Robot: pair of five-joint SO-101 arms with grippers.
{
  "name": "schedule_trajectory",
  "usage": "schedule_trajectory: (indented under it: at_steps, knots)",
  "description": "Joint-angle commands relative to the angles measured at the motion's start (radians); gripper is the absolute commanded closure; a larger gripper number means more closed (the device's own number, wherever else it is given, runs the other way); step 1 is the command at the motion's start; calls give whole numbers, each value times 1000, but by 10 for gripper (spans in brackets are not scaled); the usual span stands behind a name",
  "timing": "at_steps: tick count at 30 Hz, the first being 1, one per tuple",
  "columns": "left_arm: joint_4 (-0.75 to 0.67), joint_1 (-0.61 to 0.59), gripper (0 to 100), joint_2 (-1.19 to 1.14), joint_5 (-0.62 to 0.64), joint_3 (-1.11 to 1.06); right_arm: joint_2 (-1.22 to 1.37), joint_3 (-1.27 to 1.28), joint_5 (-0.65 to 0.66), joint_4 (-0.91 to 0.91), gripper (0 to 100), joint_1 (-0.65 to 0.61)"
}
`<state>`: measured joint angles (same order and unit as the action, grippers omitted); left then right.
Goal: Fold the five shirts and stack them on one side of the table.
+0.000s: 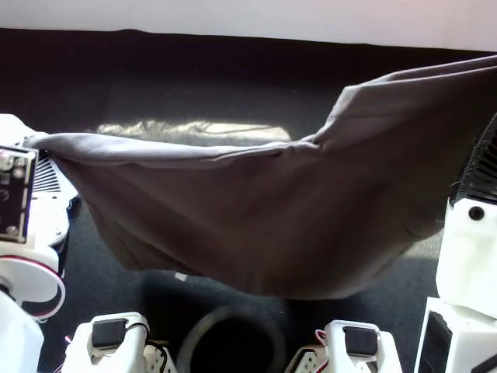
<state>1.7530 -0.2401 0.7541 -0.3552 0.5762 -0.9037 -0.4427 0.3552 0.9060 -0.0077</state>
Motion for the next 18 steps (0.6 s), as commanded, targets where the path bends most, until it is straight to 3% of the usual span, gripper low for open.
schedule_trajectory:
  at_steps: [1, 8, 18]
  knots:
    - [0, -12, 992, 7, 2, 39, -7, -28, 12, -24, 992, -4]
    - [5, -13, 992, 7, 2, 166, -2, -88, 60, -59, 992, -1]
    - [6, -13, 992, 7, 2, 174, -2, -91, 69, -61, 992, -4]
